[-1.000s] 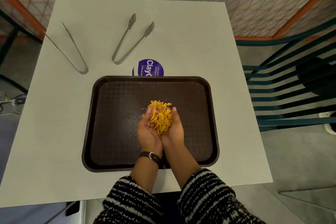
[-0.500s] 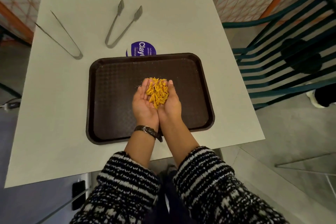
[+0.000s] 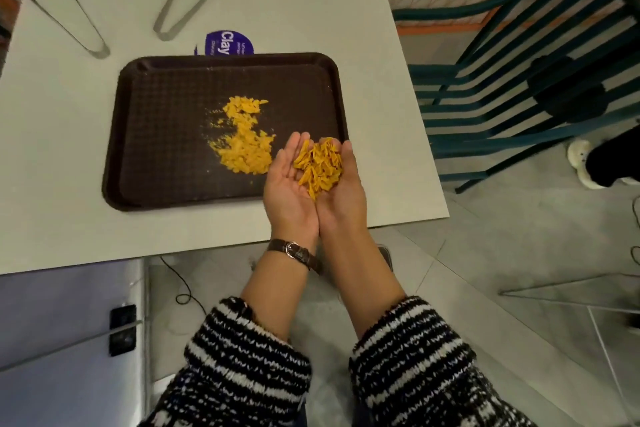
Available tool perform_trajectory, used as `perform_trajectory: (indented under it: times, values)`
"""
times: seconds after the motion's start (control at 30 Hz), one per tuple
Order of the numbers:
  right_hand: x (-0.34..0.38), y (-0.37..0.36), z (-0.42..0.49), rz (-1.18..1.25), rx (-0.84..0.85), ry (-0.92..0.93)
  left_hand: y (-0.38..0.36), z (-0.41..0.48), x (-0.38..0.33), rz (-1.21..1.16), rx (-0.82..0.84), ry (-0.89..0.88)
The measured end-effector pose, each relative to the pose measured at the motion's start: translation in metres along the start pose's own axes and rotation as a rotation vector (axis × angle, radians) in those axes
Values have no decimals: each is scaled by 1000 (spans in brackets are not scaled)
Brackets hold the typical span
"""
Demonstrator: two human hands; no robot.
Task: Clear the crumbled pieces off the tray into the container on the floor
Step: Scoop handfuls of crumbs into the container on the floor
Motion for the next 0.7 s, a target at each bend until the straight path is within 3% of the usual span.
perform_trajectory:
  times: [0.17,0.37,0.7]
  values:
    - [36,84,-35,-11,10,-29,20,-56,83,-91,-37,64]
    - [50,196,-43,-10,-55,2,69,-89,173,-40,-102,115]
    - [16,370,34,-50,-428,-51,192,-22,323,89,-252,298]
Point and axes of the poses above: each hand's wrist, its own z-axis towards the middle knuckle, its own y-axis out of the back of the hand, x = y × z, the point moved 7 cm from there along z, towards the middle knuckle
